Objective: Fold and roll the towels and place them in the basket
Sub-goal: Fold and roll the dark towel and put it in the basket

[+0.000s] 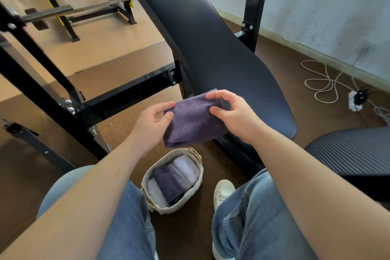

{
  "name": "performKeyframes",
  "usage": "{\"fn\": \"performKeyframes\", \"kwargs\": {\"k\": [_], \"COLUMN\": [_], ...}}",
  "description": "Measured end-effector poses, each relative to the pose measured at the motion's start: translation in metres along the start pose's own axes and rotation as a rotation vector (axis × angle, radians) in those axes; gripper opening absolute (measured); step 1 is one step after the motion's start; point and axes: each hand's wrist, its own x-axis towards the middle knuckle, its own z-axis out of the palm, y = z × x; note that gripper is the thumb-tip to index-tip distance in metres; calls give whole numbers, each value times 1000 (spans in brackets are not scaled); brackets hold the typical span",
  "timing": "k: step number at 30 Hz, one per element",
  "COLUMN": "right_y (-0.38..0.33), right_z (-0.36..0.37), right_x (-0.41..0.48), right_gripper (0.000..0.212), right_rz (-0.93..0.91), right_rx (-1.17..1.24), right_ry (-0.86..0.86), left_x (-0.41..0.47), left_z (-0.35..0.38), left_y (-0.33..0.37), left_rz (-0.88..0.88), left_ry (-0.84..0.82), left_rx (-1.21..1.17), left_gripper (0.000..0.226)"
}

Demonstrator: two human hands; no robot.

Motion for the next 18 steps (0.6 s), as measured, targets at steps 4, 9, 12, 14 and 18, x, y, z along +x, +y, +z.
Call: {"fn": "performKeyframes", "kwargs": {"k": [4, 9, 12, 14, 18], "right_y": [0, -3, 3, 4, 4], "right_z": [-2, -5, -4, 0, 1], "right_x": [0, -4, -4, -4, -4], "right_gripper": [45, 70, 58, 48, 36], "right_rz": [-65, -134, -200, -217, -190], "right_rx": [-178, -433, -503, -535, -641], "right_ry": [-85, -201, -139, -114, -97], "left_x": [3, 5, 2, 0, -4], "left_z": [-1, 1, 4, 4, 2], "left_y": [-5, -12, -13, -13, -13], "left_rz": [-27, 37, 137, 179, 203], "left_ry": [-47, -95, -9, 25, 51], "left_rx": [136, 404, 486, 524, 568], "left_gripper": [76, 98, 75, 58, 43]}}
